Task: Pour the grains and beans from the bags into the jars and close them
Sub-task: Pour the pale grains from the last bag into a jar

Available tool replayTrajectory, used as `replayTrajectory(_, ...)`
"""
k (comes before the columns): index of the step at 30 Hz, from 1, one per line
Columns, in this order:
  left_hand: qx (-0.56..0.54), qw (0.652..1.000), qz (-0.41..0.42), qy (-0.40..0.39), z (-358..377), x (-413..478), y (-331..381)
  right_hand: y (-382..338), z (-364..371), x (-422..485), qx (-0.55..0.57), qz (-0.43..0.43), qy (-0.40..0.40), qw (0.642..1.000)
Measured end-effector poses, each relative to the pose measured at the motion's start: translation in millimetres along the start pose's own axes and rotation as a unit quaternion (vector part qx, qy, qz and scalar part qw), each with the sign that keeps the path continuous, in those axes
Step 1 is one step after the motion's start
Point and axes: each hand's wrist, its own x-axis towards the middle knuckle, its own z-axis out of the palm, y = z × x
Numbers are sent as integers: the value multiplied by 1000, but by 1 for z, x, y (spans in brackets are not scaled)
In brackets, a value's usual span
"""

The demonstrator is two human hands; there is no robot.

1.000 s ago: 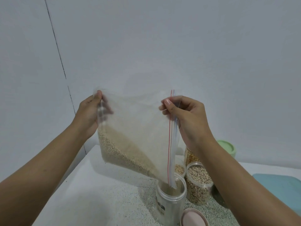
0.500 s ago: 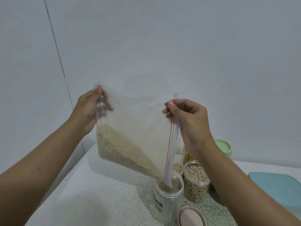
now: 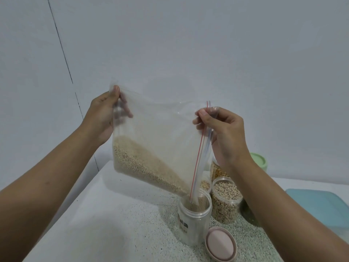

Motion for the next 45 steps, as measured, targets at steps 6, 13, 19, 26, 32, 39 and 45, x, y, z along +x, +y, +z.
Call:
replayTrajectory(6, -9, 1000, 8, -14, 4, -2, -1, 3, -7, -4, 4, 3, 15, 1000)
replayTrajectory(13, -9, 999, 23, -26, 8, -1, 4, 1, -12, -8, 23, 2, 21, 1000)
replayTrajectory(19, -12, 999, 22, -31, 8, -1, 4, 0, -12, -6, 18, 1, 23, 1000)
replayTrajectory(26, -10, 999, 16, -32, 10, 2, 3, 0, -13, -5, 17, 4, 25, 1000)
replayTrajectory(32, -16, 999, 10, -30, 11, 2, 0, -1, -13, -5, 12, 8, 27, 1000)
replayTrajectory(39, -21, 999, 6, -35, 10, 4, -1, -1, -15, -6, 17, 12, 24, 1000)
replayTrajectory(45, -14, 999, 3, -37, 11, 5, -1, -1, -14, -6, 18, 12, 26, 999)
